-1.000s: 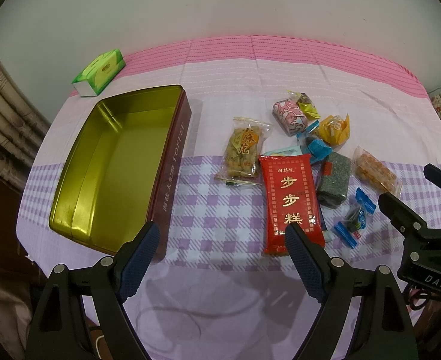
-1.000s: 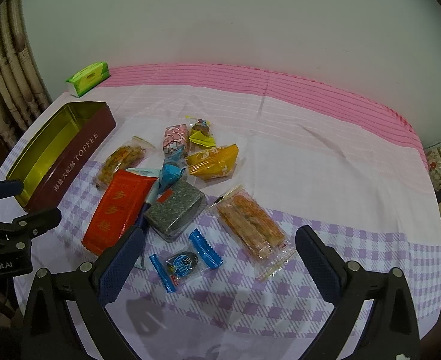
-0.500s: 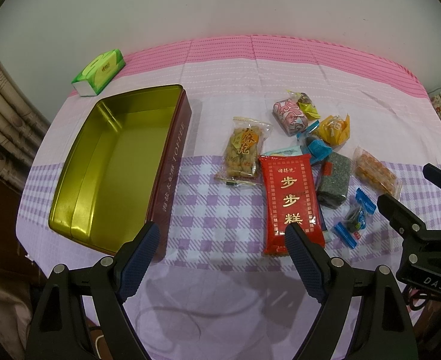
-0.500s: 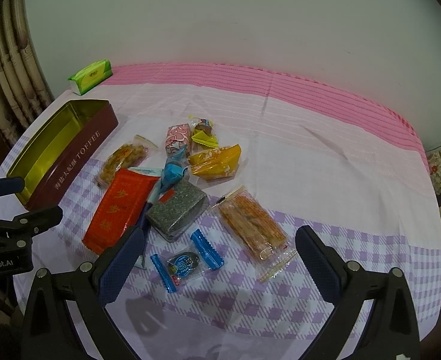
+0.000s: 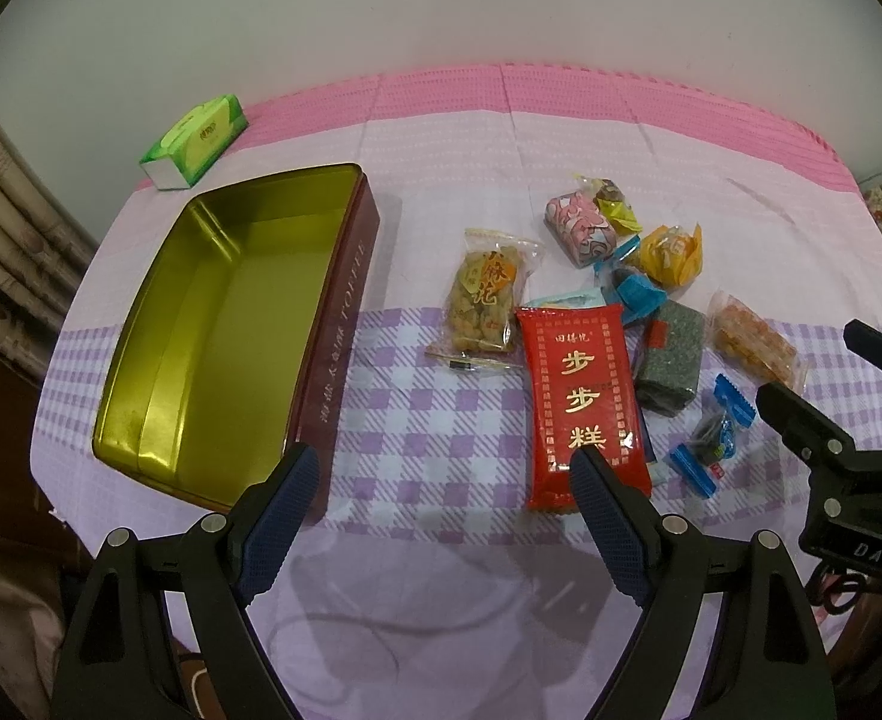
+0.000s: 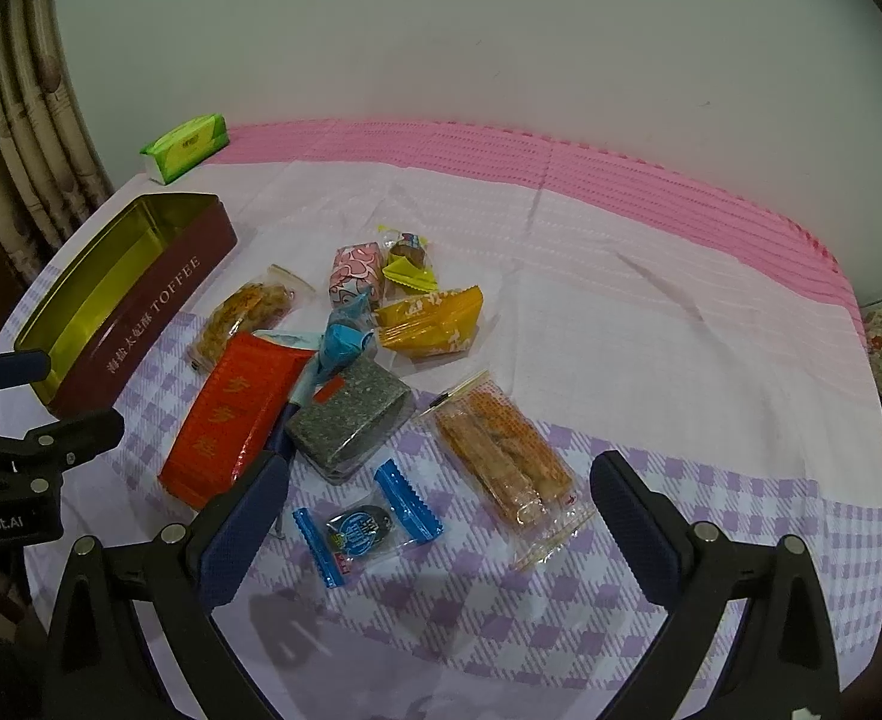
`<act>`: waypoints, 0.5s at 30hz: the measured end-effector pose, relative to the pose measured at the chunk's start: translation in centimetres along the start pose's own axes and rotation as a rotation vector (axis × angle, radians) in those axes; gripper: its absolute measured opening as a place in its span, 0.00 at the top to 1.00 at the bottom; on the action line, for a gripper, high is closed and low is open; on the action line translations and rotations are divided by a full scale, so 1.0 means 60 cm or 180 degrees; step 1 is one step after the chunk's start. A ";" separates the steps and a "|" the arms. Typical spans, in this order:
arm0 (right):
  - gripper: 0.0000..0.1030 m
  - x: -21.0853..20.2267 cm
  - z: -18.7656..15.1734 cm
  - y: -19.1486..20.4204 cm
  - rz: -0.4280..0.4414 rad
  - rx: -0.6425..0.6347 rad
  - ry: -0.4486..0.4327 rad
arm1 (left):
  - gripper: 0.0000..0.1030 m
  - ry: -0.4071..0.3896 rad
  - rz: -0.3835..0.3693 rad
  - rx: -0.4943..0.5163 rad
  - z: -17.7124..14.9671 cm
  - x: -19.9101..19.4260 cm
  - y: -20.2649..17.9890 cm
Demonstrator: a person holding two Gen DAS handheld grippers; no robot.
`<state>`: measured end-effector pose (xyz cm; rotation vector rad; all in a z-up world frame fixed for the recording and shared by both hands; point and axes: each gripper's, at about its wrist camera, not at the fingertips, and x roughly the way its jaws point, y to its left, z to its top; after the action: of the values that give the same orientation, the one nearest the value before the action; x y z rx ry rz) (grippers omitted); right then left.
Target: Organize snacks
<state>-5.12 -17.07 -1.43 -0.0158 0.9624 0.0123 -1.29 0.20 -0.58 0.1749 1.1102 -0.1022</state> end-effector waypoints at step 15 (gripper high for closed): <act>0.20 0.058 0.006 -0.059 0.0087 -0.0054 0.0287 | 0.17 0.0059 0.0013 0.0013 0.006 0.021 0.002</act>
<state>-2.75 -20.60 -4.06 -0.0189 1.0526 0.0452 -0.41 0.25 -1.56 0.1822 1.1282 -0.0994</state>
